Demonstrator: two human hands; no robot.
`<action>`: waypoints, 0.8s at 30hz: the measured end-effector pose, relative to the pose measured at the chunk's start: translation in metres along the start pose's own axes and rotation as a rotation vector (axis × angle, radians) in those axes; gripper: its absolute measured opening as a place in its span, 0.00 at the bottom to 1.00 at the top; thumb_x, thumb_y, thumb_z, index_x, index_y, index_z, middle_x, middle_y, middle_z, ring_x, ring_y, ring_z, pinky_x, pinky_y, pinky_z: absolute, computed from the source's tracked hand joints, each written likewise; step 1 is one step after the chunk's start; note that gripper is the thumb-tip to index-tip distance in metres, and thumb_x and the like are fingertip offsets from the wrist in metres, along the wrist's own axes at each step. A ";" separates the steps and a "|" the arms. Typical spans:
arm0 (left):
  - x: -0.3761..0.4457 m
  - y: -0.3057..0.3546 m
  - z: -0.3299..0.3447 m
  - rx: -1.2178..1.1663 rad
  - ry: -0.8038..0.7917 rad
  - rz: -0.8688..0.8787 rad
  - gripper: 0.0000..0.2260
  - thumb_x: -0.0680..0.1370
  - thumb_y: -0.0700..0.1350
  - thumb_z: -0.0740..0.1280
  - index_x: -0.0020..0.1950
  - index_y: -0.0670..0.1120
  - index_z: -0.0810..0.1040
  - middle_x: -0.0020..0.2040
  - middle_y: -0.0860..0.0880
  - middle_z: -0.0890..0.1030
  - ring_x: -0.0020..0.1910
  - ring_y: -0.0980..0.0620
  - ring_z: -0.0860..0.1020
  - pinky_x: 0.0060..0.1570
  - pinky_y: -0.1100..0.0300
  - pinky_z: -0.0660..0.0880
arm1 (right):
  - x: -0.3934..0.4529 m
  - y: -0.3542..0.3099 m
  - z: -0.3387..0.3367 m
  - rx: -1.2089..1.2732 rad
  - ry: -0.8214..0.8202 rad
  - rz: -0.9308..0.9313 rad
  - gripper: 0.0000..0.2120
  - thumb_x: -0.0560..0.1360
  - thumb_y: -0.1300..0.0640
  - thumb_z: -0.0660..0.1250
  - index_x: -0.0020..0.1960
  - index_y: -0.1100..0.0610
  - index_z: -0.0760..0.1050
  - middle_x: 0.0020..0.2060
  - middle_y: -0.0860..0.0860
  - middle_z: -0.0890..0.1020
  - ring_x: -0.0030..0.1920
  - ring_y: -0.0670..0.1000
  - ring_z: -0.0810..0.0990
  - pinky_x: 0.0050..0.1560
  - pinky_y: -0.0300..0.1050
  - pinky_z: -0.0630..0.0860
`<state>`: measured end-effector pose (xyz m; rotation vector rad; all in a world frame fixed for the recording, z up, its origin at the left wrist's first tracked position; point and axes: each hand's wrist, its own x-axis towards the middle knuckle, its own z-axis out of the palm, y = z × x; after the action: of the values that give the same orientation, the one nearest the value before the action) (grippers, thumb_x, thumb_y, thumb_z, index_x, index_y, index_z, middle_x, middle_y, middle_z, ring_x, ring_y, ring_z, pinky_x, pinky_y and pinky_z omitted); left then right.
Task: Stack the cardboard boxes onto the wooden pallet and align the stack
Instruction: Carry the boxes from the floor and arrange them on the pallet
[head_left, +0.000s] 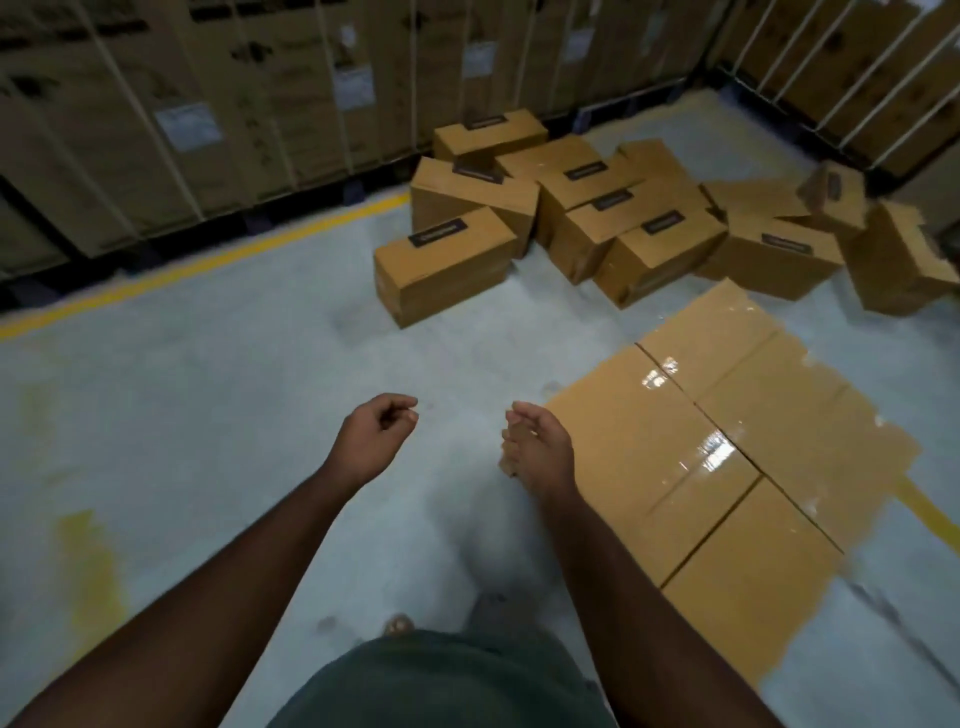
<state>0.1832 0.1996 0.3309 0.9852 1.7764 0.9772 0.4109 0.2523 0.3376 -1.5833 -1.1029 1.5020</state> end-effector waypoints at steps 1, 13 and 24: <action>0.012 0.000 -0.013 -0.007 0.003 -0.005 0.09 0.81 0.45 0.71 0.60 0.48 0.84 0.53 0.47 0.86 0.53 0.50 0.83 0.50 0.67 0.76 | 0.009 -0.008 0.019 0.004 -0.015 -0.011 0.07 0.81 0.61 0.69 0.54 0.49 0.81 0.47 0.52 0.83 0.42 0.49 0.81 0.41 0.45 0.76; 0.253 0.004 -0.138 0.027 0.023 -0.056 0.08 0.81 0.45 0.71 0.59 0.50 0.84 0.51 0.49 0.86 0.53 0.50 0.84 0.57 0.54 0.79 | 0.213 -0.073 0.191 -0.008 -0.032 0.000 0.07 0.82 0.58 0.68 0.56 0.49 0.81 0.54 0.51 0.85 0.54 0.54 0.85 0.54 0.51 0.82; 0.527 0.057 -0.239 0.025 0.000 -0.150 0.07 0.81 0.43 0.71 0.58 0.49 0.84 0.45 0.51 0.84 0.40 0.57 0.79 0.50 0.60 0.75 | 0.451 -0.215 0.370 -0.087 -0.060 0.069 0.06 0.81 0.56 0.69 0.57 0.51 0.81 0.54 0.52 0.85 0.56 0.55 0.84 0.61 0.58 0.82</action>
<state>-0.1927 0.6426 0.3002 0.8539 1.8377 0.8625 0.0060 0.7235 0.3088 -1.6600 -1.1721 1.5757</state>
